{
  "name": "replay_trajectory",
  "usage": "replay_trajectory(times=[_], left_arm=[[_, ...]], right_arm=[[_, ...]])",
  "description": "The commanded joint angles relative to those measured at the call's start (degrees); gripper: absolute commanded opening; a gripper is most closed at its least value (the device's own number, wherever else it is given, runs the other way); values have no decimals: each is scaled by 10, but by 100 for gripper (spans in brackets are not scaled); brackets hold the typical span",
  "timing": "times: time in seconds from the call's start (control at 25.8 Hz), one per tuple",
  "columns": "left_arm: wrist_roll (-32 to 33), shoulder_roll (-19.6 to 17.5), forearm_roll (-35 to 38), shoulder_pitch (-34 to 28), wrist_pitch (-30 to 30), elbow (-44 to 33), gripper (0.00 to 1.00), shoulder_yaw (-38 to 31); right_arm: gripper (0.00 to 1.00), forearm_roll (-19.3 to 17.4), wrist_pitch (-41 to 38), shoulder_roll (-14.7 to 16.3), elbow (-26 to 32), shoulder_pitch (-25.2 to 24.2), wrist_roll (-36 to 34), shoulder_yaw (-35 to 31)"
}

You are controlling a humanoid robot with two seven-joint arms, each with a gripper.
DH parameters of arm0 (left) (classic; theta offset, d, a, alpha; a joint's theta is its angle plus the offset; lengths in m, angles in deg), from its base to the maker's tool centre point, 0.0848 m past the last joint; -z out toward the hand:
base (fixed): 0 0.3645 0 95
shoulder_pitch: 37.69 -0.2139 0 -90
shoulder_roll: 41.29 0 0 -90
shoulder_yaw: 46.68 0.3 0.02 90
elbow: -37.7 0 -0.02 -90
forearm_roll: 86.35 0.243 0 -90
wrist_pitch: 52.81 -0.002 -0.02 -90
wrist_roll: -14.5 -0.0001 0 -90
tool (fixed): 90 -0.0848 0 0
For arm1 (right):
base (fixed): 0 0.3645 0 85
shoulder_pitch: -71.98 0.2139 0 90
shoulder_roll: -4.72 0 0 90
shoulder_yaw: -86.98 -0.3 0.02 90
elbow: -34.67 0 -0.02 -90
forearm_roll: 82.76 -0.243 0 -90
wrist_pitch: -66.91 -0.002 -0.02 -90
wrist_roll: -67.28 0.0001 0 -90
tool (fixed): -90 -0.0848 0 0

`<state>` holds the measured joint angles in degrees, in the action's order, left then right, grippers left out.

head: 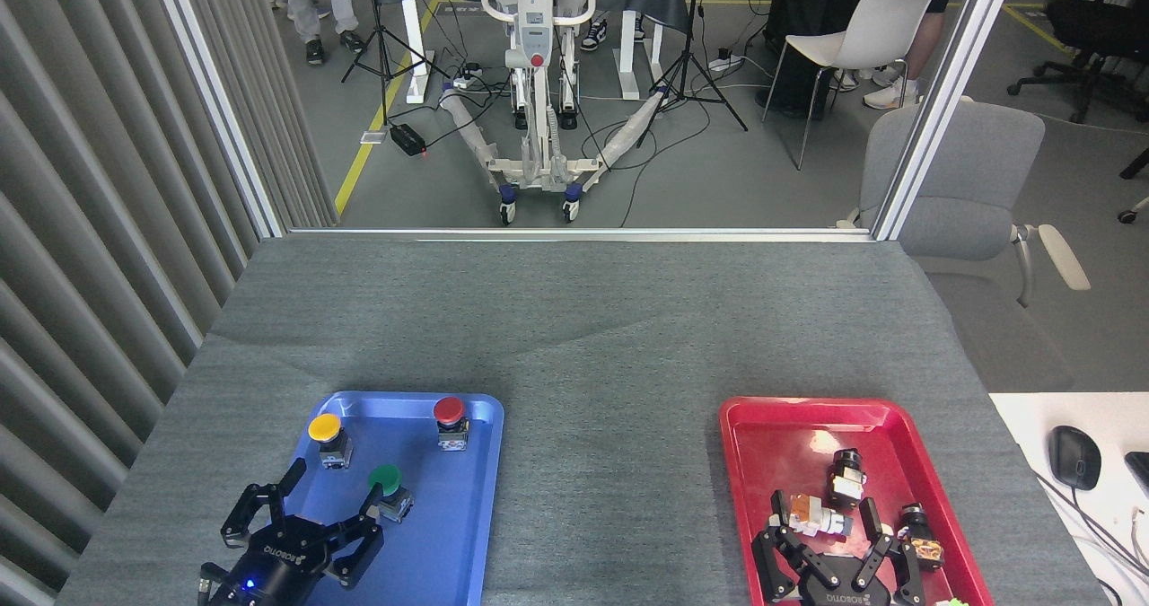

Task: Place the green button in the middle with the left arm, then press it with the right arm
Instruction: 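Grasp the green button with the left gripper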

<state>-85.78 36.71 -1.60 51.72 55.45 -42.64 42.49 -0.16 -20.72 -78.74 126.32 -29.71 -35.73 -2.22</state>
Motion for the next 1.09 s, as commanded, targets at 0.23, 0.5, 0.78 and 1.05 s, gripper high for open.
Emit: replay_trajectory(times=[0.23, 0.5, 0.78, 1.05], left_arm=[[0, 6, 16, 7, 8, 61, 99, 48], [-1, 14, 16, 46, 8, 121, 96, 51], [-3, 16, 16, 95, 6, 201, 70, 51], [-11, 16, 16, 97, 13, 203, 32, 51]], right_arm=[[100, 0, 0, -1, -1, 1, 0, 0], [100, 0, 0, 0, -1, 1, 0, 0], [100, 0, 0, -1, -1, 1, 0, 0], [100, 0, 0, -1, -1, 1, 0, -1]])
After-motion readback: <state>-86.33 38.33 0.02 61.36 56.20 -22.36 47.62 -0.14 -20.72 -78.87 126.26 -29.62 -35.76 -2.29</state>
